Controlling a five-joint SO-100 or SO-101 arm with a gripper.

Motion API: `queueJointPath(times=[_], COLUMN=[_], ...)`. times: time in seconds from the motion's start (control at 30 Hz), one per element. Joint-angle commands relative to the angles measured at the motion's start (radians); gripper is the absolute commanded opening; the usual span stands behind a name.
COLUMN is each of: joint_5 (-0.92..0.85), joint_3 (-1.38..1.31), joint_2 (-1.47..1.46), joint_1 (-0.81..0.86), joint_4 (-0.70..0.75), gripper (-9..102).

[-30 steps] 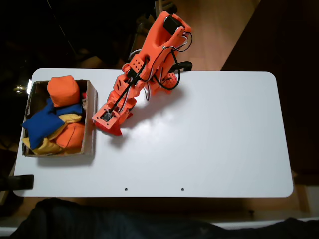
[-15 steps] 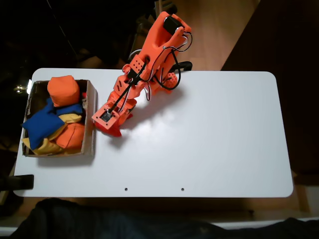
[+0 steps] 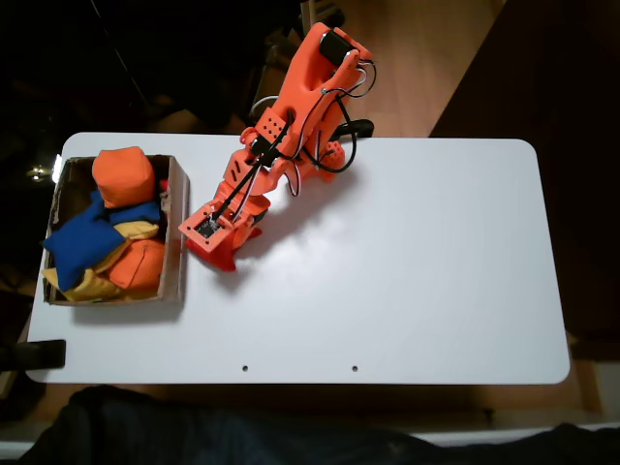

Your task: Grasp a bag and put it in the box.

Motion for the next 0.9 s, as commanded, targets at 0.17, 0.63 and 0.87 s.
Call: queueJointPath(times=[0.17,0.63,0.87], joint_5=[0.025,0.216,0.264], joint_3=[-0.015,-0.376,-0.502], joint_2=[0.067,0.120,0.138], joint_1=[-0.034,-0.146,-0.183], joint_4=[0.061,0.577,0.719], gripper=[10,10,10])
